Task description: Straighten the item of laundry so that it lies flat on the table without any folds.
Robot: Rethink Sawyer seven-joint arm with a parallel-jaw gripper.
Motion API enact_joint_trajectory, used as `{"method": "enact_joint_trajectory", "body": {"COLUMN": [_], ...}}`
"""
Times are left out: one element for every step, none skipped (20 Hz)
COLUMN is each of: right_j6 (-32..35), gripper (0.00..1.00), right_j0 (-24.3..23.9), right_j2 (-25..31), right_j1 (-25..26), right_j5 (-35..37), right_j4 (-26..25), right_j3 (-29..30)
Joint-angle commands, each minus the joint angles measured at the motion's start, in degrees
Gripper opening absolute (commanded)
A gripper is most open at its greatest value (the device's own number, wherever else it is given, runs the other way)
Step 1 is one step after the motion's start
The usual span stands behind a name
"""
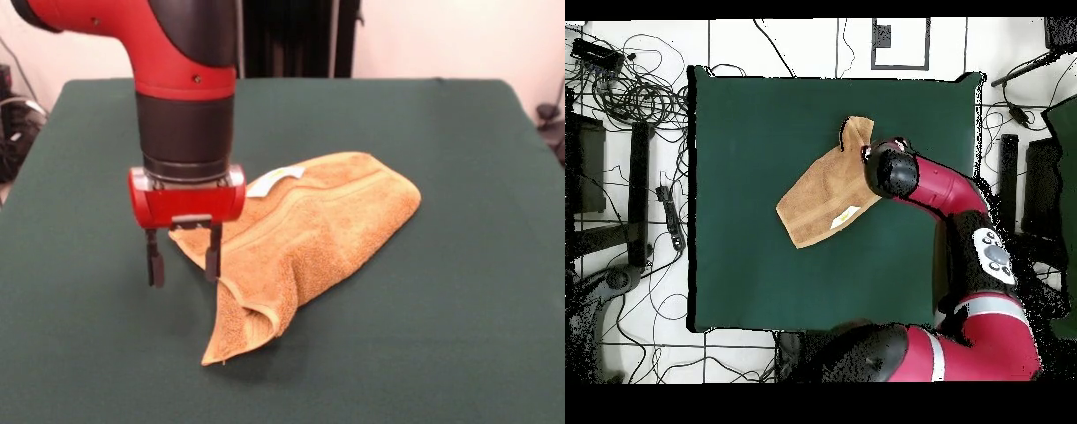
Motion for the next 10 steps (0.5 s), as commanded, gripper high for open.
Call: {"method": "enact_joint_trajectory", "body": {"right_j6": [6.16, 6.06, 6.02, 6.07, 6.02, 5.98, 5.93, 5.89, 5.95, 6.0], "gripper": [1.0, 1.0, 1.0, 1.0, 1.0, 1.0, 1.0, 1.0, 1.0, 1.0], "right_j0": [3.76, 3.54, 3.57, 3.64, 3.71, 3.78, 3.86, 3.94, 4.01, 4.09], "right_j2": [2.36, 2.43, 2.39, 2.32, 2.22, 2.13, 2.02, 1.92, 1.83, 1.75], "right_j1": [2.4, 2.12, 2.12, 2.1, 2.05, 2.0, 1.99, 1.98, 2.03, 2.08], "right_j5": [8.37, 7.97, 8.03, 8.13, 8.29, 8.45, 8.62, 8.79, 8.99, 9.18], "right_j4": [-0.81, -1.04, -1.1, -1.11, -1.16, -1.21, -1.24, -1.27, -1.21, -1.16], "right_j3": [-2.23, -1.44, -1.45, -1.45, -1.45, -1.46, -1.5, -1.55, -1.7, -1.86]}}
